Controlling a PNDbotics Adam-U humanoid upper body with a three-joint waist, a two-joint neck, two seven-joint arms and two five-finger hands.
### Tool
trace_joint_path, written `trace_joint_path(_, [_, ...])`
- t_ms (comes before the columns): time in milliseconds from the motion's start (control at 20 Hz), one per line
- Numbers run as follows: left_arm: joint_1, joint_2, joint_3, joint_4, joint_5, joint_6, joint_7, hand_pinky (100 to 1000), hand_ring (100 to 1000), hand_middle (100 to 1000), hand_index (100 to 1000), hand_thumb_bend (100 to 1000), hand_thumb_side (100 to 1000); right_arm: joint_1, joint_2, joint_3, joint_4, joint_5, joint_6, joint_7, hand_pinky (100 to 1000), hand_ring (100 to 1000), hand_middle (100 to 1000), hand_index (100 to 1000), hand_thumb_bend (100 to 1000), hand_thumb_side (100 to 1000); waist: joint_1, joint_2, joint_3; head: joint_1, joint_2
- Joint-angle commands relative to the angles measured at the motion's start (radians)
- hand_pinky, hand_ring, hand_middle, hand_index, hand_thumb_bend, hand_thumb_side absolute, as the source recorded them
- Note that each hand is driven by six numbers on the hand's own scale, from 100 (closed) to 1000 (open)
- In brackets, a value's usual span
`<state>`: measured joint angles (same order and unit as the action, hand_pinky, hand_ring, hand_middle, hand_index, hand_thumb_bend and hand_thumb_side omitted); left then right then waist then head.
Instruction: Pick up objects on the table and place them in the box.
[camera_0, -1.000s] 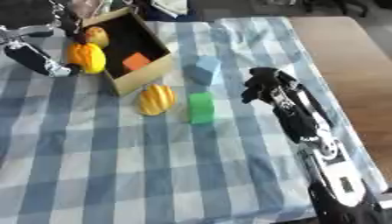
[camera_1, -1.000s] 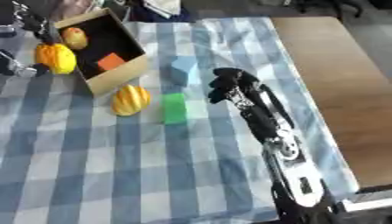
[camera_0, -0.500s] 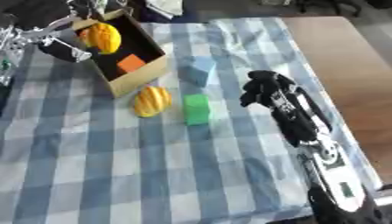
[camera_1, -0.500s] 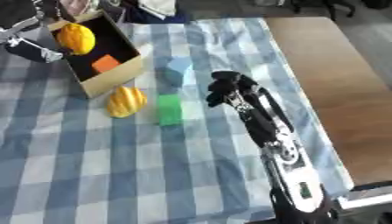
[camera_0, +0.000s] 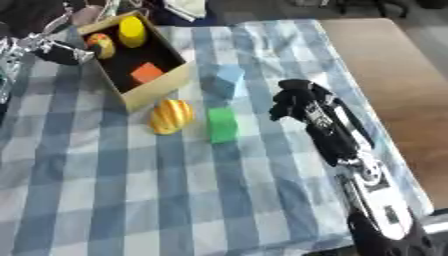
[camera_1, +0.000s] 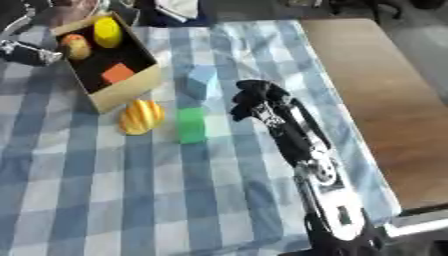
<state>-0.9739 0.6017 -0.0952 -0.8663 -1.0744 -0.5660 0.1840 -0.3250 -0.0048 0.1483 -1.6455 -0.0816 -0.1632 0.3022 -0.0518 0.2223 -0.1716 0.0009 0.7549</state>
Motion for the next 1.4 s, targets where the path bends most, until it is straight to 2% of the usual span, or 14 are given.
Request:
trace_joint_path(50, [0.012, 0.100, -0.008, -0.107, 0.156, -0.014, -0.019, 781, 692, 759, 863, 286, 100, -0.011, -0.015, -0.009, -0.010, -0.004, -0.003, -0.006, 585, 594, 599, 770, 100, 644, 0.005, -0.019, 0.007, -0.019, -0.009])
trace_joint_path(100, [0.029, 0.124, -0.010, -0.145, 0.218, -0.012, -0.036, 779, 686, 755, 860, 263, 100, -0.011, -0.018, -0.011, -0.010, -0.003, -0.003, -0.008, 585, 594, 599, 770, 100, 643, 0.006, -0.020, 0.012, -0.025, -0.010])
trace_joint_path(150, [0.048, 0.148, -0.009, -0.183, 0.285, -0.006, -0.056, 775, 673, 743, 851, 192, 100, -0.010, -0.021, -0.013, -0.010, -0.001, -0.004, -0.009, 585, 594, 600, 770, 100, 643, 0.006, -0.021, 0.017, -0.029, -0.010])
trace_joint_path(200, [0.069, 0.172, -0.006, -0.223, 0.356, 0.004, -0.078, 774, 671, 742, 850, 179, 100, -0.009, -0.024, -0.014, -0.009, 0.000, -0.005, -0.010, 585, 594, 600, 770, 100, 643, 0.006, -0.022, 0.021, -0.032, -0.010])
trace_joint_path(250, [0.092, 0.197, 0.000, -0.265, 0.428, 0.016, -0.100, 771, 661, 733, 844, 116, 100, -0.009, -0.027, -0.015, -0.009, 0.002, -0.005, -0.011, 585, 594, 600, 771, 100, 641, 0.006, -0.023, 0.026, -0.036, -0.011])
trace_joint_path(450, [0.208, 0.286, 0.043, -0.444, 0.709, 0.086, -0.173, 760, 627, 701, 823, 100, 110, -0.012, -0.042, -0.025, -0.006, 0.014, -0.012, -0.014, 586, 595, 601, 772, 100, 629, 0.006, -0.027, 0.045, -0.050, -0.013])
trace_joint_path(600, [0.315, 0.320, 0.096, -0.574, 0.908, 0.145, -0.203, 750, 605, 676, 807, 100, 210, -0.044, -0.081, -0.029, 0.002, 0.030, -0.024, -0.009, 589, 598, 606, 777, 100, 595, 0.004, -0.031, 0.065, -0.059, -0.011])
trace_joint_path(650, [0.348, 0.322, 0.111, -0.610, 0.963, 0.162, -0.214, 747, 597, 666, 800, 100, 323, -0.061, -0.099, -0.028, 0.007, 0.039, -0.031, -0.003, 592, 602, 611, 781, 100, 565, 0.003, -0.033, 0.070, -0.063, -0.011])
trace_joint_path(800, [0.451, 0.303, 0.152, -0.722, 1.125, 0.209, -0.254, 744, 588, 653, 792, 100, 453, -0.146, -0.183, -0.016, 0.043, 0.081, -0.068, 0.037, 604, 617, 629, 792, 100, 483, 0.000, -0.040, 0.094, -0.084, -0.009])
trace_joint_path(850, [0.482, 0.292, 0.165, -0.758, 1.164, 0.222, -0.264, 743, 584, 648, 790, 100, 470, -0.178, -0.211, -0.009, 0.058, 0.098, -0.087, 0.056, 613, 629, 643, 799, 100, 427, -0.001, -0.042, 0.102, -0.090, -0.007])
trace_joint_path(1000, [0.558, 0.249, 0.190, -0.846, 1.257, 0.257, -0.290, 741, 576, 638, 783, 100, 496, -0.270, -0.288, 0.016, 0.107, 0.159, -0.149, 0.116, 635, 664, 681, 814, 100, 333, -0.002, -0.048, 0.126, -0.108, -0.004])
trace_joint_path(1200, [0.639, 0.179, 0.209, -0.918, 1.381, 0.319, -0.345, 736, 566, 626, 775, 100, 528, -0.376, -0.347, 0.045, 0.209, 0.254, -0.221, 0.181, 660, 702, 721, 829, 100, 282, 0.003, -0.054, 0.150, -0.133, 0.000])
trace_joint_path(1400, [0.713, 0.114, 0.238, -0.969, 1.444, 0.359, -0.378, 732, 561, 620, 770, 100, 551, -0.482, -0.363, 0.058, 0.360, 0.360, -0.272, 0.217, 677, 725, 739, 837, 100, 317, 0.007, -0.057, 0.167, -0.154, 0.003])
